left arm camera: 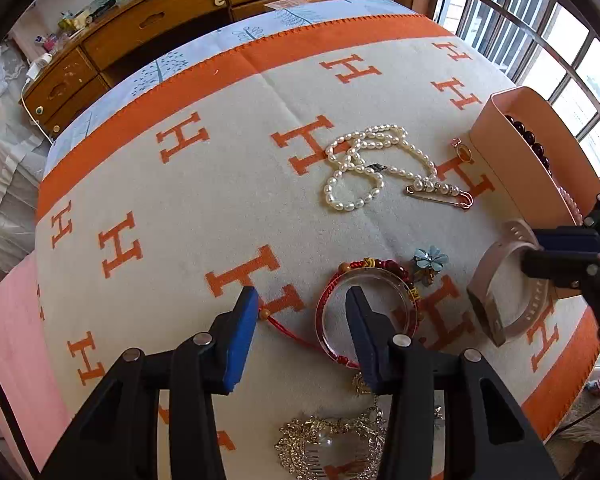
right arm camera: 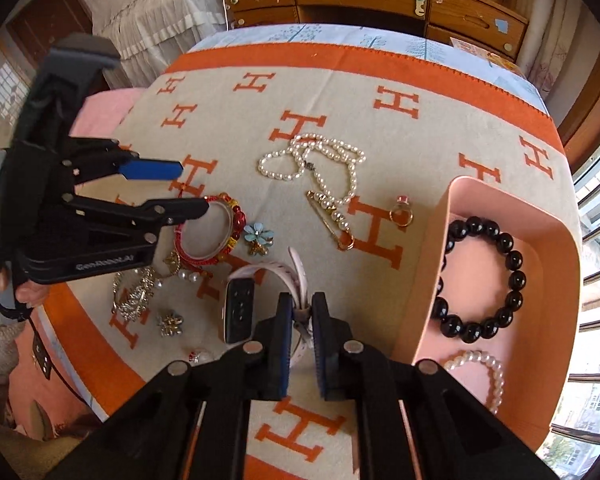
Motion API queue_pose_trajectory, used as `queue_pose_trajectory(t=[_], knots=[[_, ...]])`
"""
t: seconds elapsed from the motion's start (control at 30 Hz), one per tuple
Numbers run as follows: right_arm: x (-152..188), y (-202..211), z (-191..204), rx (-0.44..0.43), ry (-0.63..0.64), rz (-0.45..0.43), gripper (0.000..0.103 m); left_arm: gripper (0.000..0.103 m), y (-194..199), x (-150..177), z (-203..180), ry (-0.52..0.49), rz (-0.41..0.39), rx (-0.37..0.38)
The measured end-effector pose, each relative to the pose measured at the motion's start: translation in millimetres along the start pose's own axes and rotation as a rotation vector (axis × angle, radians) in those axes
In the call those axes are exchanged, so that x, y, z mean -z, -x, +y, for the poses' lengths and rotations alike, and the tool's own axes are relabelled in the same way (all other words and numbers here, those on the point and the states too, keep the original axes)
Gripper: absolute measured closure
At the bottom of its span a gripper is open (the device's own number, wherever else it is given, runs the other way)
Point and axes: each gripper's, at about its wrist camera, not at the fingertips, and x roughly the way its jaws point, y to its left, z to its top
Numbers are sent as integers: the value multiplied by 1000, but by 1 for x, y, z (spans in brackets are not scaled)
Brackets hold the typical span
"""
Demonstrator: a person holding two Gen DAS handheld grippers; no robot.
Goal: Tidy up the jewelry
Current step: 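Grasp the red bangle with the left tool while the right tool grasps the white watch strap, then carry the red bangle and white watch into the pink box and release both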
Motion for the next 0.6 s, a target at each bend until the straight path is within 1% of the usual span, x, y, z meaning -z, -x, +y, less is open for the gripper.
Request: queue_pose_trajectory(t=[0.03, 0.1, 0.17, 0.23, 0.33, 0.37, 0.5, 0.6], knots=[[1, 6, -2, -5, -13, -18, 93, 64, -1, -2, -1, -8, 9, 6], [2, 18, -7, -19, -41, -48, 93, 65, -2, -4, -3, -23, 25, 10], [4, 29, -12, -27, -60, -74, 93, 69, -4, -5, -7, -42, 41, 7], [6, 38, -16, -37, -75, -94, 93, 79, -7, -6, -10, -59, 69, 12], [6, 48, -21, -51, -95, -119, 94, 85, -10, -9, -14, -72, 96, 14], [5, 49, -23, -57, -104, -124, 93, 86, -11, -10, -15, -72, 105, 17], [6, 56, -29, -71, -130, -146, 93, 96, -11, -14, -15, -57, 126, 36], [10, 61, -33, -84, -149, -160, 93, 99, -10, -15, -14, -25, 129, 40]])
